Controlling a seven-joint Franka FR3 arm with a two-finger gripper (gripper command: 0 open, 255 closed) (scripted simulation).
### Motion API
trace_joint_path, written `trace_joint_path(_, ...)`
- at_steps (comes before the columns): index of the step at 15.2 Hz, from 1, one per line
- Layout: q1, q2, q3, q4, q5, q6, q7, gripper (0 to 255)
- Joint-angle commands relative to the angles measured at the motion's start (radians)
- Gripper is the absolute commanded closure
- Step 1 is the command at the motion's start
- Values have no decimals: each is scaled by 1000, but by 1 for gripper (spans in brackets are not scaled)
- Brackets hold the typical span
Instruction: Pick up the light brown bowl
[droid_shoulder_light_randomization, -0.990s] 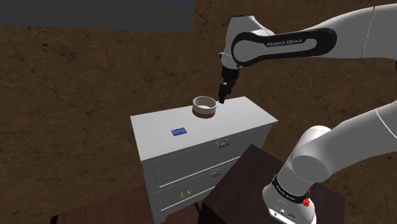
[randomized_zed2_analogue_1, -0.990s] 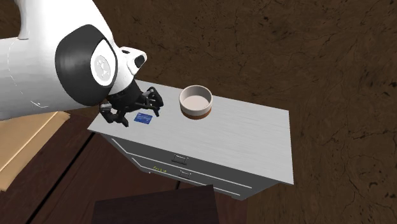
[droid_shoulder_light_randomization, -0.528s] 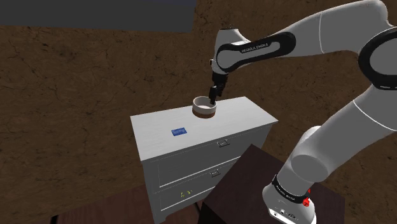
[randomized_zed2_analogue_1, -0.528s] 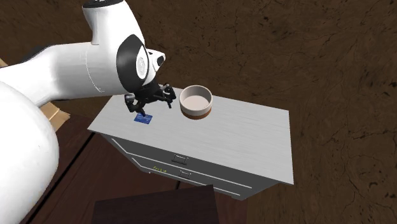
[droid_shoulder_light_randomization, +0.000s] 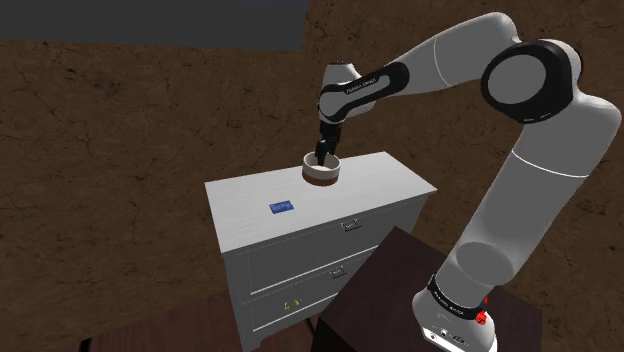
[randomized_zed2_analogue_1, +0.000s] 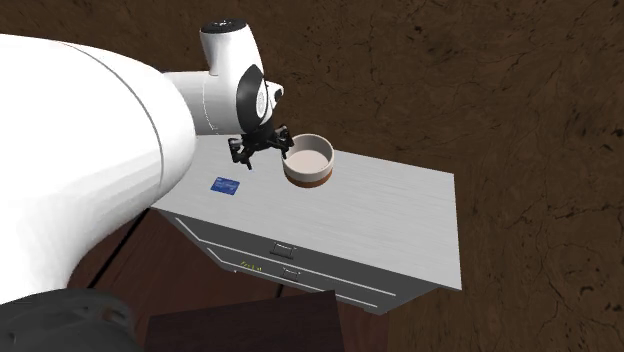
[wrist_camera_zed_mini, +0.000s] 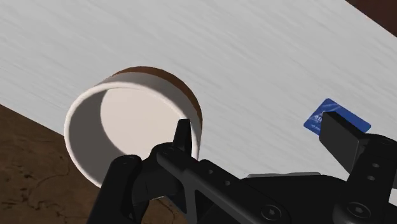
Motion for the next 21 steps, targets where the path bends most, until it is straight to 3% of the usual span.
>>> trace_joint_path(1,-6,82,-5,61,14,19,-17,0)
trace_joint_path(8,-45,359,-8,308,66,41,-77,0)
trace_joint_path(18,-49,418,-4,286,73,122,-79,0)
trace_joint_path(19,-49,421,-4,288,73,122,-80,255)
trace_joint_path(21,-49,420,-4,287,73,123,-79,255)
